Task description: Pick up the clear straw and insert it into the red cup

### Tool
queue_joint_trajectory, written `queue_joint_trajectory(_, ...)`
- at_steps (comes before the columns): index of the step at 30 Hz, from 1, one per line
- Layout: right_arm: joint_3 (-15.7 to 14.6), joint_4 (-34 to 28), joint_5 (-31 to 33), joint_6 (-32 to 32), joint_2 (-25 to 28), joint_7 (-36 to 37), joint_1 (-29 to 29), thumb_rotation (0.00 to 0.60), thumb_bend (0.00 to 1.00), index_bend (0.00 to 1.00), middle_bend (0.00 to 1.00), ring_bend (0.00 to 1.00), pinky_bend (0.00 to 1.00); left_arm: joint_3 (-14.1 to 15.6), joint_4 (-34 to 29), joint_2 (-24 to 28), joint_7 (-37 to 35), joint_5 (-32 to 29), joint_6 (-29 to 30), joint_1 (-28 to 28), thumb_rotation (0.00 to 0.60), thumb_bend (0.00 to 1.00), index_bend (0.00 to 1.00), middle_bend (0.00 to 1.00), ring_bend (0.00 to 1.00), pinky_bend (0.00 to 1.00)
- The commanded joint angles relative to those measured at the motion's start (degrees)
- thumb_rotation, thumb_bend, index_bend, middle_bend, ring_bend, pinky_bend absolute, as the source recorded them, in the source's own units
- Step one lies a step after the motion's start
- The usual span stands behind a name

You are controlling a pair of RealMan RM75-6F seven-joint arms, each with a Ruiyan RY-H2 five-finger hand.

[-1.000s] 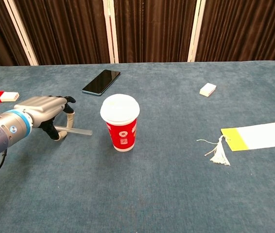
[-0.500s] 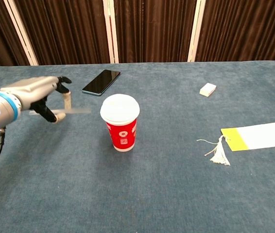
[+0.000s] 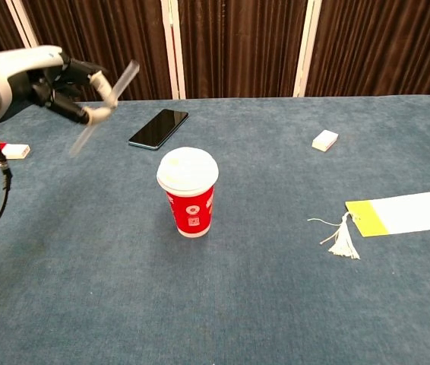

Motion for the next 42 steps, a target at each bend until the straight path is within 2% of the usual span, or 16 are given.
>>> queue_joint_trajectory(1,0.01,-0.01,0.06,-0.02,0.01,0.06,-0.02,0.600,0.14,0.14,0.00,0.00,0.00,-4.11,-5.66,2.43,-8.61,-2.48,-3.77,0.83,0.600,0.45,0.53,0.00,0.00,0.00)
queue_joint_trajectory(11,0.13,-0.10,0.42,-0.36,0.17,0.71,0.01,0.600,0.14,0.14,0.00,0.00,0.00,-3.93,-4.74,-1.52,-20.40,6.85,-5.69,0.05,0.600,0.45,0.53,0.00,0.00,0.00)
queue_joint_trajectory(25,0.25,-0.50,1.00,-0.76,0.44,1.17,0.00,0.600,0.14,0.14,0.00,0.00,0.00,-2.90,-3.70,-6.29,-21.96,6.18,-3.93,-3.88,0.600,0.45,0.53,0.00,0.00,0.00)
queue_joint_trajectory(42,0.18,-0.33,0.80,-0.79,0.38,1.15,0.04,0.600,0.14,0.14,0.00,0.00,0.00,0.11,-2.01,-7.20,-22.89,6.66,-3.20,-4.47,0.600,0.45,0.54,0.00,0.00,0.00)
